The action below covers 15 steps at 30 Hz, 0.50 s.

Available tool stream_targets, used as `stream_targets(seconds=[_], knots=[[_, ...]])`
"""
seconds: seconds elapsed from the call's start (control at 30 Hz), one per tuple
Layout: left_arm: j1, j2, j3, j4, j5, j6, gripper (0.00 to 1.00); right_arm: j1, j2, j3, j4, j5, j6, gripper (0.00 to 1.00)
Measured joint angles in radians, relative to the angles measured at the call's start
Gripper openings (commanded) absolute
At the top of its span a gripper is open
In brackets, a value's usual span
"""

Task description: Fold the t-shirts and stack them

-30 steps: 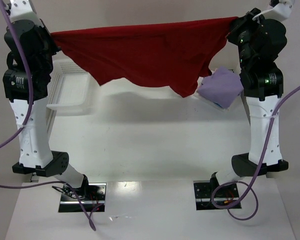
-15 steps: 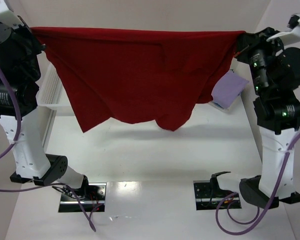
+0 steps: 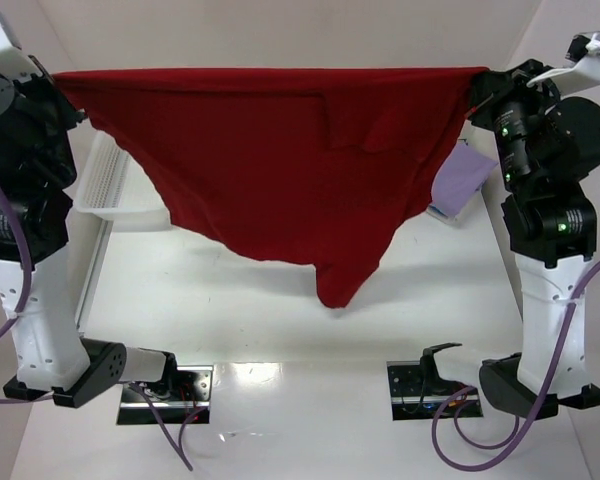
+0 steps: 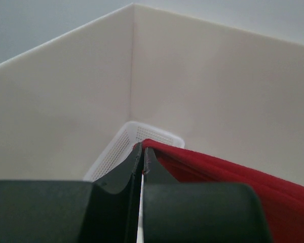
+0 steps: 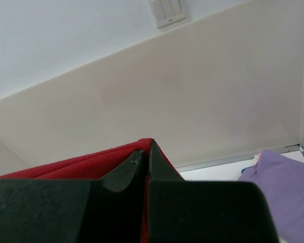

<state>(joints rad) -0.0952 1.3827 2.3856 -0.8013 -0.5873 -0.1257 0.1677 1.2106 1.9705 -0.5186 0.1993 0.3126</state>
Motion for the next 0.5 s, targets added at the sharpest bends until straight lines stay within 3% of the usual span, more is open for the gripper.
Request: stream_targets(seconds=[0.3, 0.5], knots=[[-0.002, 0.032, -0.338, 0.083, -0.043, 0.019, 0.00, 0.000, 0.072, -0.116, -0.027, 0.073, -0.027, 0.00], [-0.006, -0.034, -0.351, 0.078, -0.029, 0.018, 0.00, 0.000, 0.033, -0.114, -0.032, 0.084, -0.041, 0.00]])
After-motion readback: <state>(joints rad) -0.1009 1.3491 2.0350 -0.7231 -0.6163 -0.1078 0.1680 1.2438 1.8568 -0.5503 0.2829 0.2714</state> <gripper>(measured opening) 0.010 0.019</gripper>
